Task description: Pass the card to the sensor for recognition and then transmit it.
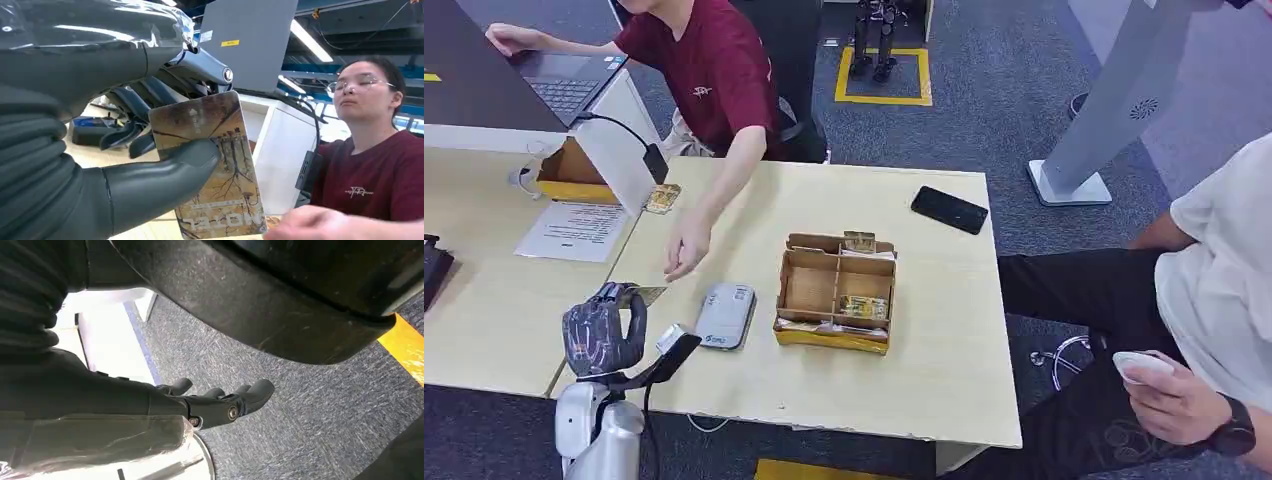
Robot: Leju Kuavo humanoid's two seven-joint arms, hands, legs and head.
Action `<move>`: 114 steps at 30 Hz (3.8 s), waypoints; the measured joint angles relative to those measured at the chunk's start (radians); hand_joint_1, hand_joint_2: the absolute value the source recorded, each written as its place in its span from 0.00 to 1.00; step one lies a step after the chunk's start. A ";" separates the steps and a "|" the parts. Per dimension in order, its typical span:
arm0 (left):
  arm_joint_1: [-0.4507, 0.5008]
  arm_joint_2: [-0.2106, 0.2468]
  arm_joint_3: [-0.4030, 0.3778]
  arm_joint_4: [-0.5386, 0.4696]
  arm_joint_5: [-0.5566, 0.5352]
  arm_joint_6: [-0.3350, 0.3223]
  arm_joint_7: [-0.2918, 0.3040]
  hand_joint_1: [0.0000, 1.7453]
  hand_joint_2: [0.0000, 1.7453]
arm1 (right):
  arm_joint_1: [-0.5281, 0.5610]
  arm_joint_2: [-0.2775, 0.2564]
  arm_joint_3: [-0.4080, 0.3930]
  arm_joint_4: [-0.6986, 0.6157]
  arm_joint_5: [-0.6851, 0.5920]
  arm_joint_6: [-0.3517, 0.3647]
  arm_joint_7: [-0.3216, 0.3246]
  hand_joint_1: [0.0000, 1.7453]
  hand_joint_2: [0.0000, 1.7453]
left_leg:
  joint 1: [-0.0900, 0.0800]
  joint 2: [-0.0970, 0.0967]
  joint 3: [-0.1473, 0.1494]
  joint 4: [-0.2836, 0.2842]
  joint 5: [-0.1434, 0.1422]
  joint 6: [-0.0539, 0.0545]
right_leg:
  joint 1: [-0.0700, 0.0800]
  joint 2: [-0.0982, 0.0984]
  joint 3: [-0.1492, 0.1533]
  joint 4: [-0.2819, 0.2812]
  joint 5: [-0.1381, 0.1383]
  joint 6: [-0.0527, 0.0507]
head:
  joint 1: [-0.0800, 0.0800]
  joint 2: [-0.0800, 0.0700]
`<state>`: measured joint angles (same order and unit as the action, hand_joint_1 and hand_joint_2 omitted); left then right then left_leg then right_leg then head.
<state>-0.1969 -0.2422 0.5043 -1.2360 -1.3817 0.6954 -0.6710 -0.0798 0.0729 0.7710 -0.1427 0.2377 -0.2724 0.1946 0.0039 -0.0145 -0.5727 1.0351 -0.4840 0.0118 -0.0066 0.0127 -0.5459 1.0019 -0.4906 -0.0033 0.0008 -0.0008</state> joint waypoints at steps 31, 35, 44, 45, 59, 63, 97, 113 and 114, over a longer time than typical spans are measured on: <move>-0.010 0.088 -0.241 0.115 0.996 -0.649 0.233 1.00 1.00 | 0.004 0.000 0.002 0.002 -0.060 -0.013 0.000 0.00 1.00 | 0.000 0.000 0.000 0.000 0.000 0.000 | 0.000 0.000 0.000 0.000 0.001 0.001 | 0.000 0.000; -0.009 0.106 -0.253 0.124 1.015 -0.653 0.239 1.00 1.00 | 0.005 0.000 0.002 0.002 -0.061 -0.015 0.000 0.00 1.00 | 0.000 0.000 0.000 0.000 0.000 0.000 | 0.000 0.000 0.000 0.000 0.001 0.001 | 0.000 0.000; -0.009 0.135 -0.276 0.151 0.947 -0.591 0.264 1.00 1.00 | 0.005 0.000 0.011 0.002 -0.068 -0.016 0.000 0.00 1.00 | 0.000 0.000 0.000 0.000 0.001 0.000 | 0.000 0.000 0.000 0.000 0.001 0.001 | 0.000 0.000; -0.009 0.139 -0.277 0.156 0.945 -0.591 0.264 1.00 1.00 | 0.005 0.000 0.012 0.002 -0.068 -0.016 0.000 0.00 1.00 | 0.000 0.000 0.000 0.000 0.001 0.000 | 0.000 0.000 0.000 0.000 0.001 0.001 | 0.000 0.000; -0.005 0.151 -0.324 0.201 0.871 -0.576 0.283 1.00 1.00 | 0.005 0.000 0.025 0.002 -0.070 -0.016 0.000 0.00 1.00 | 0.000 0.000 0.000 0.000 0.001 0.000 | 0.000 0.000 0.000 0.000 0.001 0.001 | 0.000 0.000; -0.004 0.151 -0.328 0.208 0.864 -0.575 0.284 1.00 1.00 | 0.005 0.000 0.025 0.002 -0.070 -0.016 0.000 0.00 1.00 | 0.000 0.000 0.000 0.000 0.001 0.000 | 0.000 0.000 0.000 0.000 0.001 0.001 | 0.000 0.000; -0.056 0.149 -0.359 0.354 0.610 -0.370 0.354 1.00 1.00 | 0.002 0.000 0.070 0.003 -0.070 -0.014 -0.006 0.00 1.00 | 0.000 0.000 0.003 0.000 0.001 0.000 | 0.000 -0.001 0.003 0.000 0.001 0.001 | 0.000 0.000; -0.061 0.151 -0.321 0.374 0.642 -0.400 0.306 1.00 1.00 | 0.001 -0.001 0.089 0.004 -0.071 -0.017 -0.009 0.00 1.00 | 0.000 0.000 0.003 0.000 0.001 0.000 | 0.000 -0.001 0.003 0.000 0.002 0.001 | 0.000 0.000; -0.060 0.151 -0.316 0.374 0.668 -0.424 0.292 1.00 1.00 | 0.000 -0.001 0.090 0.005 -0.071 -0.017 -0.009 0.00 1.00 | 0.000 0.000 0.003 0.000 0.001 0.000 | 0.000 -0.001 0.003 0.000 0.002 0.001 | 0.000 0.000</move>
<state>-0.2569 -0.0912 0.1884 -0.8621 -0.7136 0.2718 -0.3791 -0.0794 0.0721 0.8614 -0.1381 0.1671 -0.2892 0.1854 0.0038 -0.0146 -0.5702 1.0348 -0.4832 0.0119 -0.0066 0.0120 -0.5425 1.0018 -0.4885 -0.0025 0.0008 -0.0008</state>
